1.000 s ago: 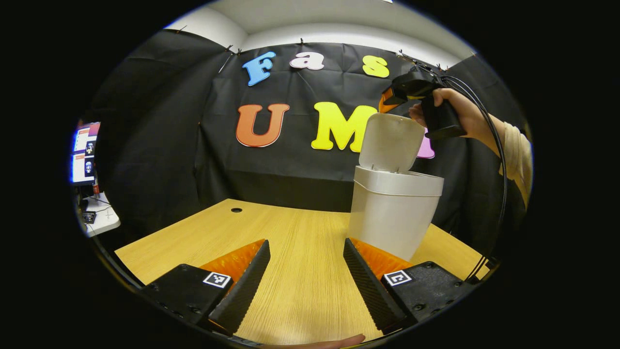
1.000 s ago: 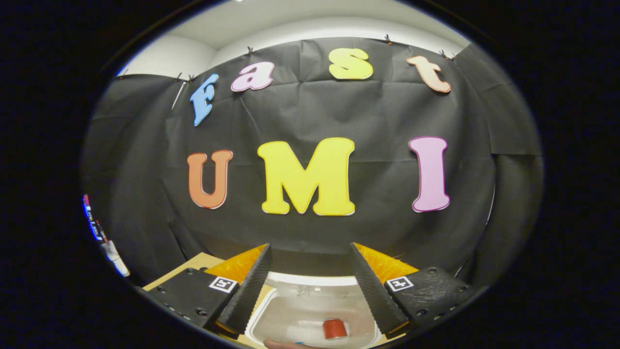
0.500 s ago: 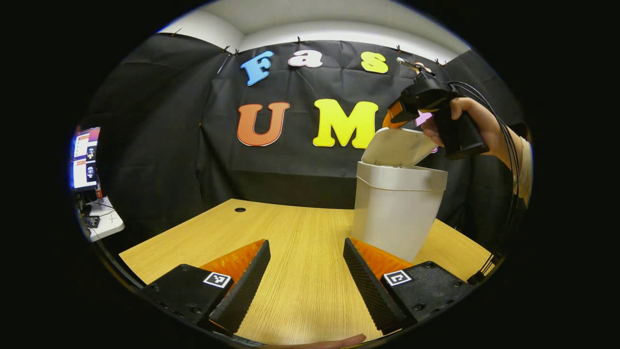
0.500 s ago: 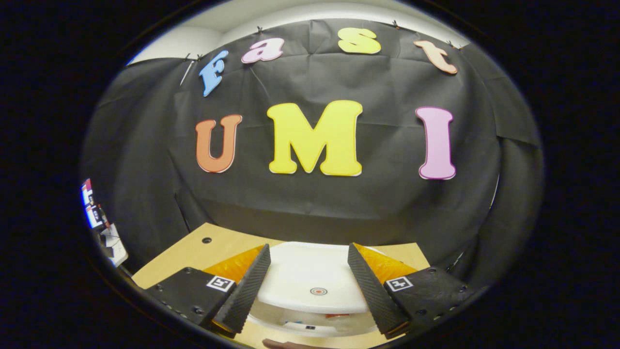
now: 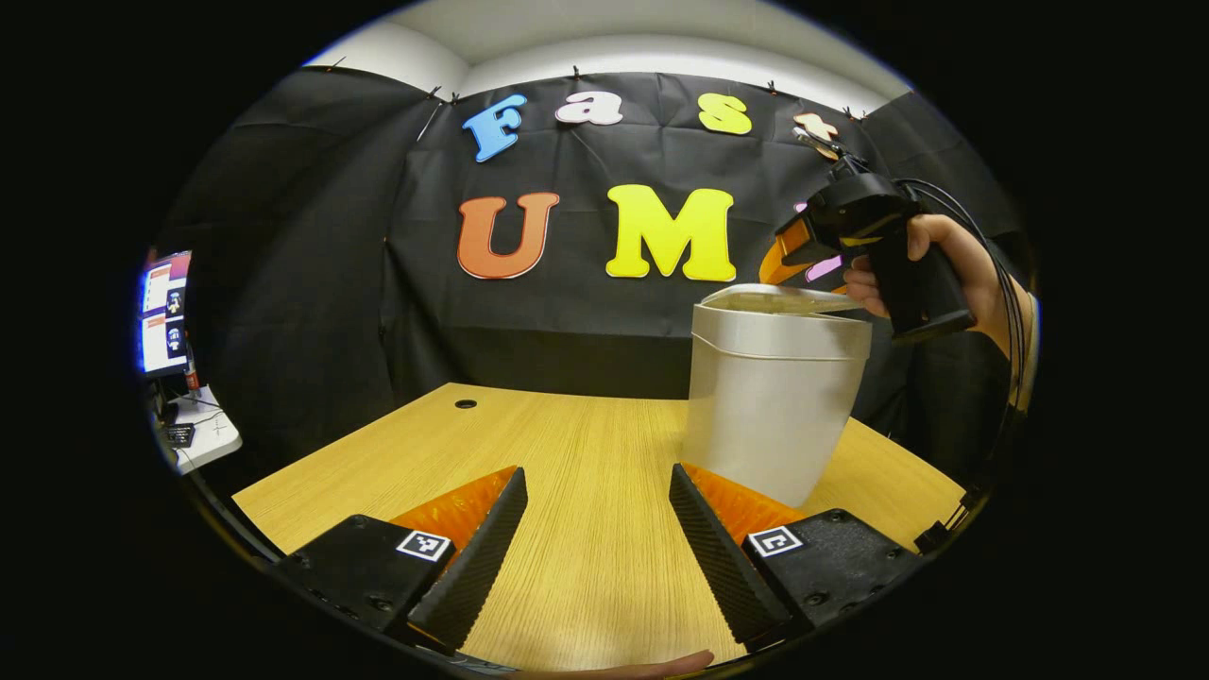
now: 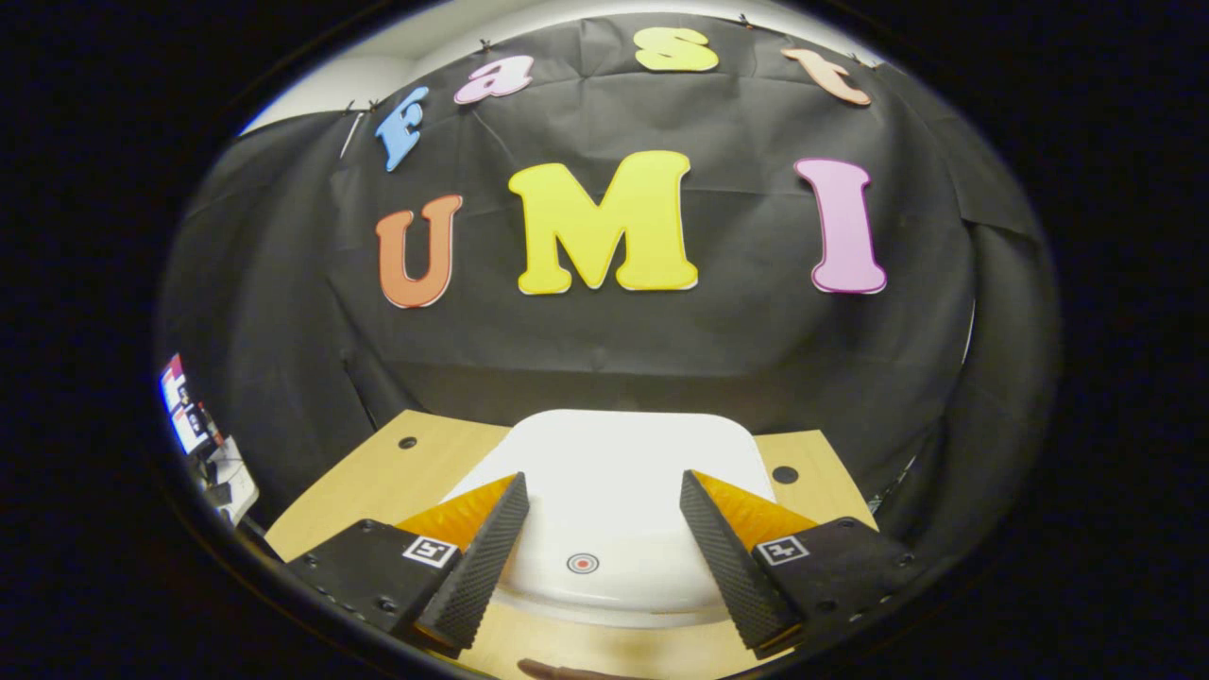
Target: Press the lid of the desktop garbage bin to open it, pick up the crumpled paper on the desktop and throw it into the bin, then pick up the pop can on the desktop and drop it into the bin, and finally close the garbage bin lid.
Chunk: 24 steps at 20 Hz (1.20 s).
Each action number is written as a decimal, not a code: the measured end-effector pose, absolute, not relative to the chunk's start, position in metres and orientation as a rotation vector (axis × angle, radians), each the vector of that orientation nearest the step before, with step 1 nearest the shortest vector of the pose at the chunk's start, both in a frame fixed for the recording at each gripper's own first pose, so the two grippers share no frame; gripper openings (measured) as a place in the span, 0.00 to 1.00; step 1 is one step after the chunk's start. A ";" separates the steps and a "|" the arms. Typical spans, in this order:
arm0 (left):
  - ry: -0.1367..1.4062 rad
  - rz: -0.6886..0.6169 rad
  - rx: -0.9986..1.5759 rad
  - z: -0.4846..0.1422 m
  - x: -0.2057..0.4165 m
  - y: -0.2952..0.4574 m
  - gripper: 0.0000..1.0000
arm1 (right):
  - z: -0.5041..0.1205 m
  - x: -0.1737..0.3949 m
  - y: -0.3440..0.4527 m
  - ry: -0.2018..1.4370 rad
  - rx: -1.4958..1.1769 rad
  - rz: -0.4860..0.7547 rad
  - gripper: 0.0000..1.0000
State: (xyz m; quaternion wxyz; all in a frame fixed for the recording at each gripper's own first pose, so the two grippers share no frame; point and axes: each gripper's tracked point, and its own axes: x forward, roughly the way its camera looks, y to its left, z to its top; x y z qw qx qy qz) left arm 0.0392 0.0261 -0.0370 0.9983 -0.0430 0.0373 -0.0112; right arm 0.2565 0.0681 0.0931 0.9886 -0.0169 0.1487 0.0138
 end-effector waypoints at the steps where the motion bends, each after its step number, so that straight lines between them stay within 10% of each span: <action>1: 0.075 -0.023 -0.082 -0.037 0.038 0.025 0.98 | 0.088 0.256 0.068 0.290 -0.058 0.023 1.00; 13: 0.131 -0.002 -0.094 -0.049 0.040 0.036 0.98 | 0.080 0.235 0.064 0.000 -0.042 0.006 0.99; 24: 0.123 0.006 -0.087 -0.046 0.039 0.043 0.98 | 0.070 0.219 0.061 0.048 -0.080 0.021 1.00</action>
